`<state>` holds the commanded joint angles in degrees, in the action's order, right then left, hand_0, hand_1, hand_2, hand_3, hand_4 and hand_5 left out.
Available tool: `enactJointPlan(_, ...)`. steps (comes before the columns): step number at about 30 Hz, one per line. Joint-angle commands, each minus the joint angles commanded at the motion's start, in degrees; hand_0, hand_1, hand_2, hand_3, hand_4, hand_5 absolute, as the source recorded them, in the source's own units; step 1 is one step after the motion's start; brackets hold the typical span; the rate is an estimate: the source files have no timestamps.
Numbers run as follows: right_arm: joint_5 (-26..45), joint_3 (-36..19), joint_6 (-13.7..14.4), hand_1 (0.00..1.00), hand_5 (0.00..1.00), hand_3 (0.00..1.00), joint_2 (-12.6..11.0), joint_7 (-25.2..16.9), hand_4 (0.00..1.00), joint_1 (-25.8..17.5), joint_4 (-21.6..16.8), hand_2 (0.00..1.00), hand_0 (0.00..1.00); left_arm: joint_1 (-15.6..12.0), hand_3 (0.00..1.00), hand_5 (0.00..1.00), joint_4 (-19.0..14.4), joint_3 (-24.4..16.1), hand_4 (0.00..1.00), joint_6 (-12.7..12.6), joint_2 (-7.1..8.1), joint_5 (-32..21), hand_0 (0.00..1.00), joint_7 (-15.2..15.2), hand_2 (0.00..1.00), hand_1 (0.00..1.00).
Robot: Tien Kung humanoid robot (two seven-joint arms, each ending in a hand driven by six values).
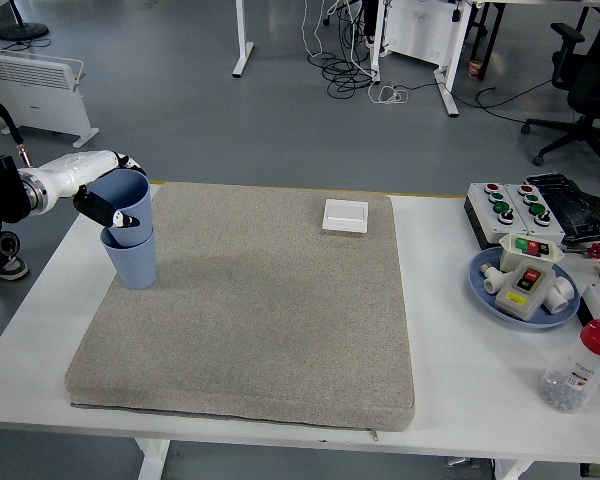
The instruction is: Push cup pick cup insert cup
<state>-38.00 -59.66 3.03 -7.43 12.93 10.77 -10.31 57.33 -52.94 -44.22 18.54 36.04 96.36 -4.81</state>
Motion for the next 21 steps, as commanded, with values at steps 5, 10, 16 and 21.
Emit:
enactJointPlan(5,0.1,0.0,0.0,0.693,0.548,0.581,0.0,0.0,0.181,0.1,0.0,0.679,0.744,0.1,0.534,0.002,0.9,0.1,0.519,-0.1,-0.09,0.5,0.618,0.1,0.725,0.715)
enactJointPlan(10,-0.1,0.0,0.0,0.693,0.548,0.581,0.0,0.0,0.181,0.1,0.0,0.680,0.744,0.1,0.654,0.090,1.6,0.1,0.748,-0.4,-0.24,0.6,0.771,0.8,0.864,0.818)
enactJointPlan(16,-0.2,-0.1,-0.1,0.693,0.537,0.580,0.0,0.0,0.179,0.2,0.0,0.680,0.744,0.0,0.710,0.274,2.1,-0.1,0.888,-0.7,-0.32,0.3,0.841,1.4,0.939,0.875)
enactJointPlan(21,-0.2,-0.1,-0.1,0.693,0.537,0.580,0.0,0.1,0.179,0.2,0.0,0.680,0.744,0.0,0.710,0.274,2.7,-0.3,0.888,-1.0,-0.31,-0.2,0.841,1.5,0.939,0.875)
